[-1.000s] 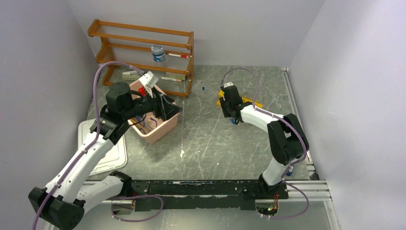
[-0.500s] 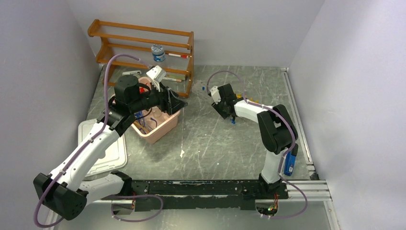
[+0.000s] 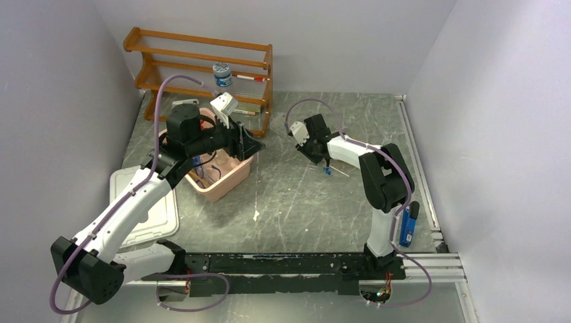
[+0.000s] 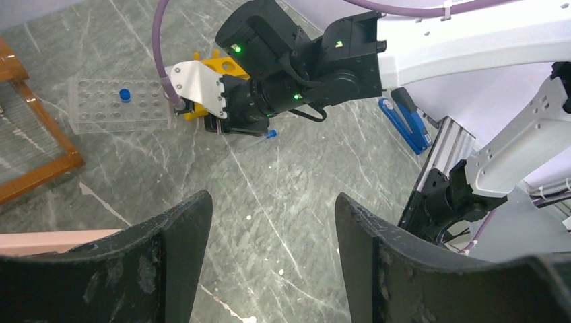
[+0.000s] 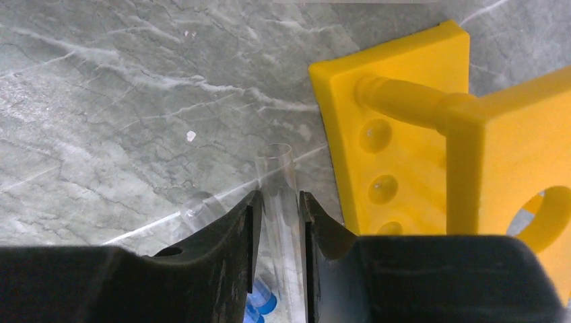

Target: Organize the chemistry lab equipment

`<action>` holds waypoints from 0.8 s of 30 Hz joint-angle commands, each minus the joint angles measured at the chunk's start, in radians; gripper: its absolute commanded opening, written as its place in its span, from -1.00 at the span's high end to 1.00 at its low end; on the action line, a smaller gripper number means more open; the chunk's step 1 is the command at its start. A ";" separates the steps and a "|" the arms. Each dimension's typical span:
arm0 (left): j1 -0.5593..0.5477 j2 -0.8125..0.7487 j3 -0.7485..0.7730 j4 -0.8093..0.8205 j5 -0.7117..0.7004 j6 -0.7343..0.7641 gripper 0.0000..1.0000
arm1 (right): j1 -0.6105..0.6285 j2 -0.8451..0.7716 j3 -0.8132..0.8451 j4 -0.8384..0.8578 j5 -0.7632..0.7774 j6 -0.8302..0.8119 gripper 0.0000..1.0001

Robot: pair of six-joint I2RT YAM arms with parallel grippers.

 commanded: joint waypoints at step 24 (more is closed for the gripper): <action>-0.033 -0.028 0.013 -0.055 -0.061 -0.019 -0.37 | -0.023 0.062 0.114 -0.176 -0.075 -0.111 0.76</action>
